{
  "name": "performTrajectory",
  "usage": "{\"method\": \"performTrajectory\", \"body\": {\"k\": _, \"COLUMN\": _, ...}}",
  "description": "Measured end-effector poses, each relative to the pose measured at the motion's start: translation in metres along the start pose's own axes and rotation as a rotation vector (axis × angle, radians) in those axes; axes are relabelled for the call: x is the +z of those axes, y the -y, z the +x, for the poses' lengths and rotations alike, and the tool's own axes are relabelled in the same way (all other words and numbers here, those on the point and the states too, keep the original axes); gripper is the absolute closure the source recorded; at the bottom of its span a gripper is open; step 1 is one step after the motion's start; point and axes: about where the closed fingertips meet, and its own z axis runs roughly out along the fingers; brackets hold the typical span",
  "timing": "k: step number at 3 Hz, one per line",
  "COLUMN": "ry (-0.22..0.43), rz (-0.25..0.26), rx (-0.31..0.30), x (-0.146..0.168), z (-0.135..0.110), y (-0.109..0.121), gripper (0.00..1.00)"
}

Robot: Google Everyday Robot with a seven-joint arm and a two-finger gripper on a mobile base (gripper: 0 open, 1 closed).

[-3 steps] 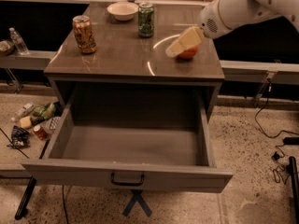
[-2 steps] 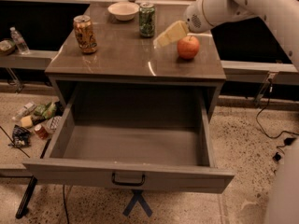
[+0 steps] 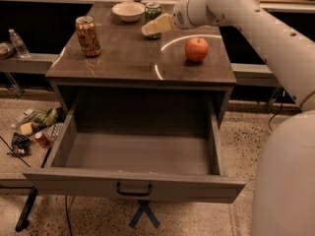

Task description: Place green can into top drawer

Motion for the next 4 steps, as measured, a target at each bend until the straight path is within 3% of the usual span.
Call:
{"method": "performTrajectory", "body": {"k": 1, "ry": 0.090, "rz": 0.068, "rx": 0.023, "x": 0.028, "z": -0.017, "y": 0.019, "gripper": 0.00}}
{"method": "performTrajectory", "body": {"k": 3, "ry": 0.135, "rz": 0.076, "rx": 0.041, "x": 0.091, "z": -0.037, "y": 0.039, "gripper": 0.03}}
{"method": "performTrajectory", "body": {"k": 4, "ry": 0.124, "rz": 0.070, "rx": 0.024, "x": 0.111, "z": -0.036, "y": 0.049, "gripper": 0.34}}
